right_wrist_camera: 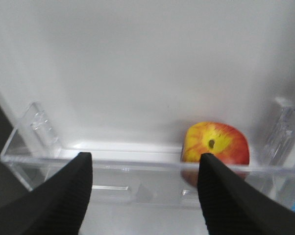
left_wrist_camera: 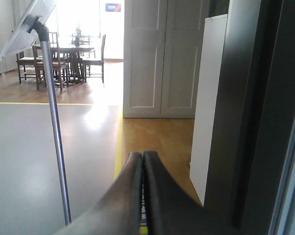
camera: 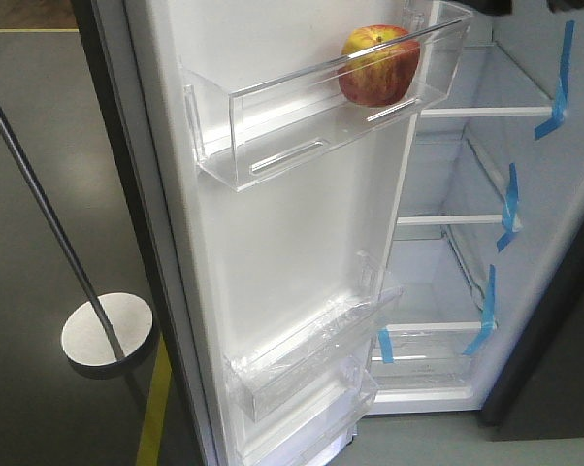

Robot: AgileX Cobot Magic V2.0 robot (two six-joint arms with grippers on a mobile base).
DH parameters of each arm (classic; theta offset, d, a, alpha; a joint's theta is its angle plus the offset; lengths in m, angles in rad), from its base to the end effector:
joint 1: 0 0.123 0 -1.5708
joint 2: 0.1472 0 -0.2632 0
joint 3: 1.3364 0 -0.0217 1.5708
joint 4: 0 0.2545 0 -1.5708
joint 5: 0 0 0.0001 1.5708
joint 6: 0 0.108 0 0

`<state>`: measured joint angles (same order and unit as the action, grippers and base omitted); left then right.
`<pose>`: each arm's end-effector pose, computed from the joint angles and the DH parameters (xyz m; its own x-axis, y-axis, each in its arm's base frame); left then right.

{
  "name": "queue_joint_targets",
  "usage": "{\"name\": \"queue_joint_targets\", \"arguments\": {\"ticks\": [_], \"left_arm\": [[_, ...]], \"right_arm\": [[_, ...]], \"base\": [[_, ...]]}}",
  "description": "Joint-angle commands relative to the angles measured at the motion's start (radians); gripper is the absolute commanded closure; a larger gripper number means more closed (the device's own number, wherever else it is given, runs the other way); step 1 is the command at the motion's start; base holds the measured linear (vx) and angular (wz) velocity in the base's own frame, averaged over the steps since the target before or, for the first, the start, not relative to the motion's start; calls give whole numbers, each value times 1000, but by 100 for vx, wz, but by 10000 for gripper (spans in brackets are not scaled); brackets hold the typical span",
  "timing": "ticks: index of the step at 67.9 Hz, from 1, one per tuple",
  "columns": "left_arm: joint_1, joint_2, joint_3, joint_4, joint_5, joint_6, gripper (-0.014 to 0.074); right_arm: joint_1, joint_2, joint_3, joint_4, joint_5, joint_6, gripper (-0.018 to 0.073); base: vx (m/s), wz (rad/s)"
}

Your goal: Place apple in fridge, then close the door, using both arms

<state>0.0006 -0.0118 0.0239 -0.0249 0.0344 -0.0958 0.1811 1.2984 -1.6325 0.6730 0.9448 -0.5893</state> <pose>0.0993 0.0000 0.2036 0.0404 -0.1204 -0.9919 0.0052 0.9927 -0.1203 0.2618 0.1034 0.4714 -0.2886 -0.1860 -0.9392 -0.6639 0.7457 0.0563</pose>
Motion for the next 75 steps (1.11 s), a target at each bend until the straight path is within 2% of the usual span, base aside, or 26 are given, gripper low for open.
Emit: {"name": "queue_joint_targets", "arguments": {"ticks": [1,21,37,52,75], "left_arm": [[-3,-15,13,-4,-77,-1,603],[-3,-15,13,-4,-77,-1,603],[-3,-15,13,-4,-77,-1,603],[-3,-15,13,-4,-77,-1,603],[-3,-15,13,-4,-77,-1,603]], "right_arm": [[-2,-127,118,23,-96,-22,135],[-2,-431,493,23,-116,-23,136],[-2,-678,728,18,-111,40,136],[-2,-838,852,10,-48,78,137],[-2,-957,938,-171,100,256,137]], "base": [[0,0],[0,0],[0,0],[0,0],[0,0]]}}
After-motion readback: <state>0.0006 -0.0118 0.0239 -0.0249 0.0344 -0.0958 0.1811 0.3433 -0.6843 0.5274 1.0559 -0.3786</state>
